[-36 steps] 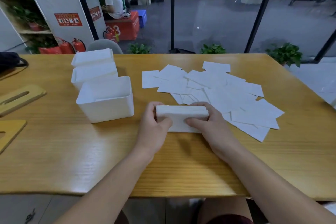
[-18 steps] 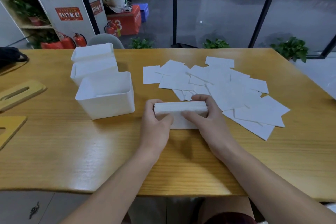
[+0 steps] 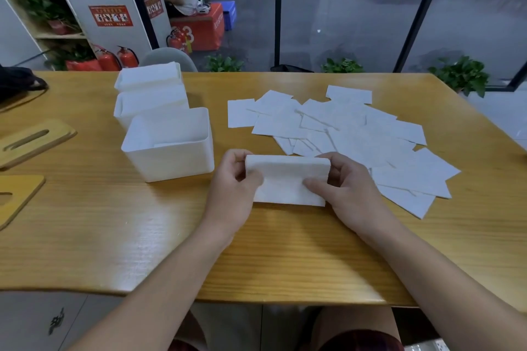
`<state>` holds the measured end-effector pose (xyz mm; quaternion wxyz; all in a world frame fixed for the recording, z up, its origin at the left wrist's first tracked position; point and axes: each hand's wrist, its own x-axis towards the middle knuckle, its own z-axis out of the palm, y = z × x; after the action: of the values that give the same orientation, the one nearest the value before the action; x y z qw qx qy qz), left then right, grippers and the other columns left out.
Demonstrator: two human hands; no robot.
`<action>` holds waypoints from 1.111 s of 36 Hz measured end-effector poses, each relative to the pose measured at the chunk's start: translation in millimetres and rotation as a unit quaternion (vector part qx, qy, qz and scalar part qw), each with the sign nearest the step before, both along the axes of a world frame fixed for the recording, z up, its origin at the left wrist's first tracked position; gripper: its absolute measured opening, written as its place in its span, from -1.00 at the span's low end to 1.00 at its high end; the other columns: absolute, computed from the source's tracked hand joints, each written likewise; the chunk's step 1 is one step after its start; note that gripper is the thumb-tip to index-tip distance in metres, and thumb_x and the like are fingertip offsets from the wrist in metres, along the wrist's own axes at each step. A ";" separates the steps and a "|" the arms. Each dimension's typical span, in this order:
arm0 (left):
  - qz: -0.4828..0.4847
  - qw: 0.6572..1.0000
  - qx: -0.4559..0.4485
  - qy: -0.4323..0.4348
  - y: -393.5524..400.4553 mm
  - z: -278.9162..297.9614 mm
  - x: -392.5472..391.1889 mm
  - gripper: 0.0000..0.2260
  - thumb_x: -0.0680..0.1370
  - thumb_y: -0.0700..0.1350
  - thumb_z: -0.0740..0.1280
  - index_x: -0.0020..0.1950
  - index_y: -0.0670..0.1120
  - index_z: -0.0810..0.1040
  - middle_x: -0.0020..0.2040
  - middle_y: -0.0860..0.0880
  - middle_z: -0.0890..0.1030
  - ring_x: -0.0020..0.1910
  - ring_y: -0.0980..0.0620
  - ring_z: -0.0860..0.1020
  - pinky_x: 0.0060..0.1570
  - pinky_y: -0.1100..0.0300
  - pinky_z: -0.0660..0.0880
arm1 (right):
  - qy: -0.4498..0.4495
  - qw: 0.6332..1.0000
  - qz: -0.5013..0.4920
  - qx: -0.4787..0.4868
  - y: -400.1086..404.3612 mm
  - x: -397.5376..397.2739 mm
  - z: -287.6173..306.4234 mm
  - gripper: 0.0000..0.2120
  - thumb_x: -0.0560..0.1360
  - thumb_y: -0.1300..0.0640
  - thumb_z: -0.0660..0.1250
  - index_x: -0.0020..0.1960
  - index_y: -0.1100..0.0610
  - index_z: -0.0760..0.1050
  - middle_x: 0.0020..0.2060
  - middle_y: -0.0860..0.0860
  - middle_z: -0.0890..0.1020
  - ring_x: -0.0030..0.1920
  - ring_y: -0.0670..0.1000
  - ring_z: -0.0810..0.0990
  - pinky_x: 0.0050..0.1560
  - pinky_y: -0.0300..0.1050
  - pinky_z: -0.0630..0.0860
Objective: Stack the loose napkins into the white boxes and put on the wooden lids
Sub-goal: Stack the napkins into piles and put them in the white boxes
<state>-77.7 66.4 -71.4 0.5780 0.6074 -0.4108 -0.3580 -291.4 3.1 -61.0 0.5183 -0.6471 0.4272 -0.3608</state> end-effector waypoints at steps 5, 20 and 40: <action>-0.043 0.998 0.047 -0.025 9.2 -0.6 18.5 -0.49 0.70 -0.11 0.40 0.55 0.26 0.31 0.09 -0.01 0.78 -0.08 -0.04 0.73 -0.02 0.00 0.65 | -0.055 0.993 0.002 0.105 4.0 1.6 -1.1 -0.69 0.60 0.16 0.51 0.32 0.04 0.57 0.04 0.13 0.79 0.06 0.25 0.77 0.23 0.35 0.65; -0.138 0.983 0.097 -0.068 48.8 15.2 54.8 -0.82 0.72 -0.11 0.39 0.29 0.06 0.49 0.14 -0.06 0.75 -0.04 0.03 0.70 0.11 0.02 0.70 | 0.075 0.995 0.064 0.018 12.2 -1.5 7.7 -0.84 0.61 0.25 0.48 0.02 0.08 0.51 0.14 0.05 0.59 -0.34 0.13 0.65 -0.05 0.30 0.69; -0.092 0.963 0.043 -0.251 89.1 57.2 138.9 -0.83 0.69 0.00 0.42 0.24 0.25 0.65 0.15 0.15 0.64 -0.07 0.00 0.66 0.06 0.07 0.59 | 0.150 0.974 0.106 -0.131 28.0 80.5 49.7 -0.81 0.63 0.10 0.47 0.12 -0.13 0.52 0.17 -0.22 0.57 -0.22 0.02 0.72 -0.26 -0.16 0.60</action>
<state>61.2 155.5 -14.2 0.3943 0.6618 -0.5809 -0.2629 -210.9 31.1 -11.2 0.3946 -0.7977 0.3782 -0.2550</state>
